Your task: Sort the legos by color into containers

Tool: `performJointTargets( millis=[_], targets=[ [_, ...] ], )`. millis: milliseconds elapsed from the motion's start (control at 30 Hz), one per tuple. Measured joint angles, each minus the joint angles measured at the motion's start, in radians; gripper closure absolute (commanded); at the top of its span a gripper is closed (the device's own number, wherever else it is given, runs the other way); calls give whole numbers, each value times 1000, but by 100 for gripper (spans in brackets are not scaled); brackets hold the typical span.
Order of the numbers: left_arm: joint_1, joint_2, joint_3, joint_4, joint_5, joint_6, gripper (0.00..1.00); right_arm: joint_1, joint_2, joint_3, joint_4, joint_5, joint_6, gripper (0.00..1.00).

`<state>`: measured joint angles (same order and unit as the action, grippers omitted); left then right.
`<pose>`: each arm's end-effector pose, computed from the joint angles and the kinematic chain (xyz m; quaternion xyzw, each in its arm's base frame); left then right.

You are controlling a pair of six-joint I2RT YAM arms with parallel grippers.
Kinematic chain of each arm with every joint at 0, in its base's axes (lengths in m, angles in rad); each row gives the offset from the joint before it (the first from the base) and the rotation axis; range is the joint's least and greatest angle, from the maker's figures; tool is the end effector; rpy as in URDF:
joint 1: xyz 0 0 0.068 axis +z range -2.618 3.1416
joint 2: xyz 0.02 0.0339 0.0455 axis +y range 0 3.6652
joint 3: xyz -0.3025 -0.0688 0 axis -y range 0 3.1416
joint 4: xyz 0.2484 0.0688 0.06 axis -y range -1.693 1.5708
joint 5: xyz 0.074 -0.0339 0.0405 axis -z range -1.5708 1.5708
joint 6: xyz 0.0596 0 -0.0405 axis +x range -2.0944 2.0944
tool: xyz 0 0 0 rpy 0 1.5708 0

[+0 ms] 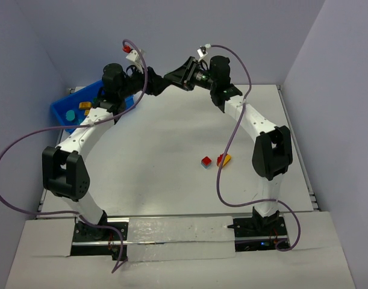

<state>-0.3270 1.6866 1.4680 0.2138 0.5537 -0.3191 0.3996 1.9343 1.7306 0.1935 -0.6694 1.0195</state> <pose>0.4020 -0.1694 0.4181 0.1955 0.6810 -0.3991 0.5819 0.4496 0.2300 0.4035 -0.0153 0.7098 0.6100 0.3520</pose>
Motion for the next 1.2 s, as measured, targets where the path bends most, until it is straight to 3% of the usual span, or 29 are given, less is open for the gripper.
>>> performJointTargets(
  millis=[133,233,333,400,467,500,533,633,667,733,933,1200],
  targets=[
    [-12,13,13,-1,-2,6,38,0,0,0,16,-2,1,100],
    [-19,18,16,-4,-10,13,45,0,0,0,22,-3,1,100],
    [-28,18,22,-9,-21,23,59,-1,0,0,24,5,-4,100],
    [-36,18,26,-13,-35,32,75,-1,0,3,23,15,-7,98],
    [-40,18,31,-18,-52,41,94,-1,0,3,24,23,-9,75],
    [-41,18,33,-22,-57,41,96,-1,0,3,25,25,-9,70],
    [-42,18,34,-24,-61,42,100,-1,0,3,26,26,-9,56],
    [-43,18,34,-26,-73,38,100,-1,0,4,26,27,-14,24],
    [-39,18,34,-27,-80,34,100,-1,0,4,24,24,-23,23],
    [-19,18,31,-29,-85,22,100,-1,0,6,13,20,-39,11],
    [125,-42,-18,-97,-53,0,100,-25,0,6,-110,59,-157,6],
    [513,-85,2,-382,-66,21,100,-119,-41,-34,-287,165,-448,5]
  ],
)
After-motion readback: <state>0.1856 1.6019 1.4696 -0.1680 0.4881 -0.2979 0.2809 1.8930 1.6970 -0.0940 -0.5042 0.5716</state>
